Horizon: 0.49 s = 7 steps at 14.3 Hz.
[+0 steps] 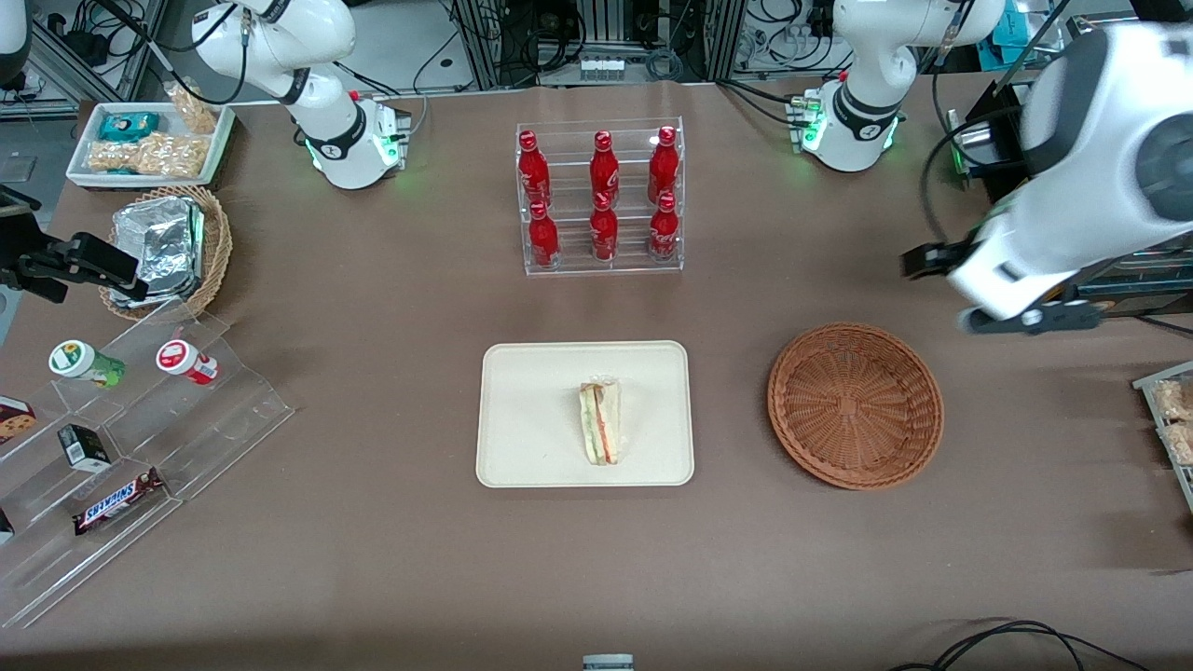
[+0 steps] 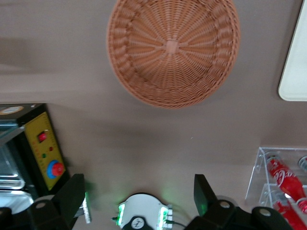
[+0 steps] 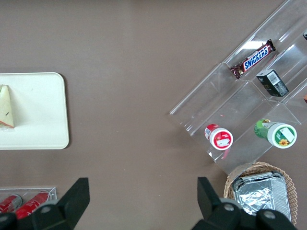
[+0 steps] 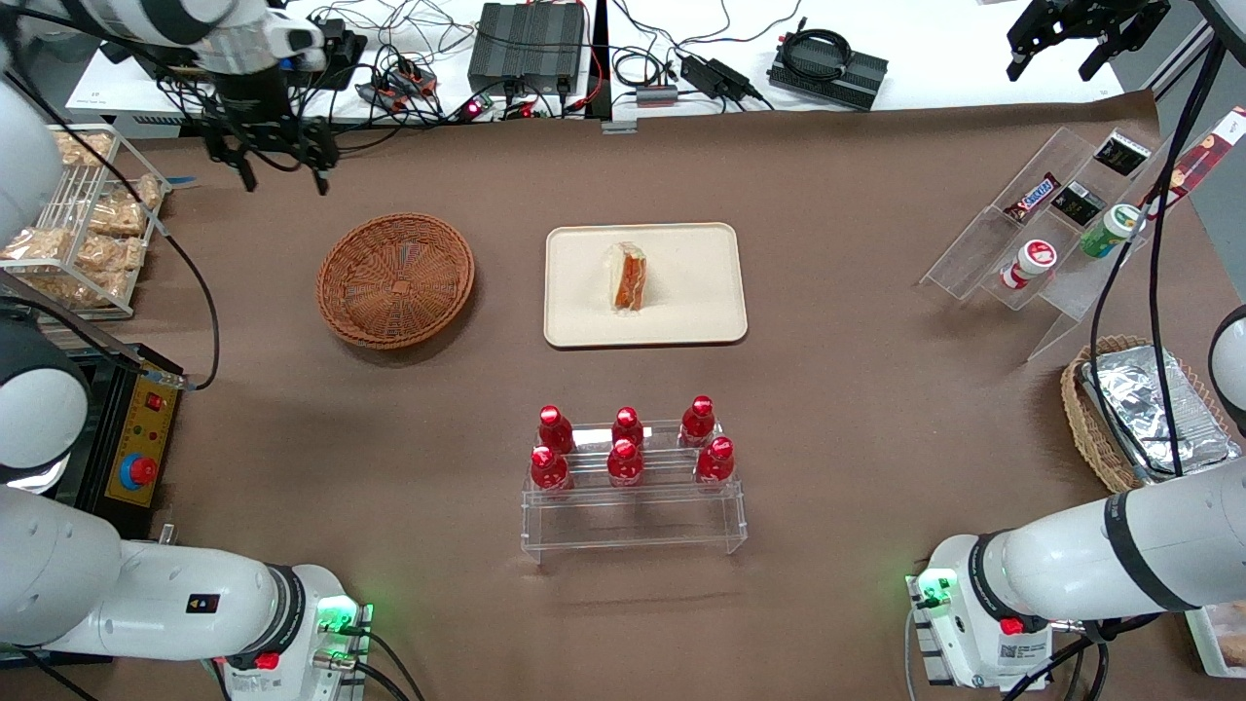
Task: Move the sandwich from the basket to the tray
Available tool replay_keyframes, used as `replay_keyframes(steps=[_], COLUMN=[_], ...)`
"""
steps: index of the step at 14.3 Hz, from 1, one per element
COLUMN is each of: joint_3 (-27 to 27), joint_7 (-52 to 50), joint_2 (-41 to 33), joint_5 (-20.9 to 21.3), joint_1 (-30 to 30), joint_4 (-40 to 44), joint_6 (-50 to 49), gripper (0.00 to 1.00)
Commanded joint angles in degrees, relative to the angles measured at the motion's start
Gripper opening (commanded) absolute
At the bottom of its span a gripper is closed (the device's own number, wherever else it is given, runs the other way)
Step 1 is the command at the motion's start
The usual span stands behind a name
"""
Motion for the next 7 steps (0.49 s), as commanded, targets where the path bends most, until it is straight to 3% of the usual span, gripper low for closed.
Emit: replay_keyframes(steps=[1, 4, 7], joint_3=[-0.6, 0.1, 4.2], joint_7=[5.8, 9.0, 9.4], joint_2=[-2.4, -3.4, -3.5], joint_5=[-0.6, -1.6, -3.8], joint_1=[6.9, 9.2, 9.3], joint_4=[2.2, 4.5, 6.5], joint_6=[-1.6, -0.9, -0.7], gripper=[1.00, 1.00, 1.00])
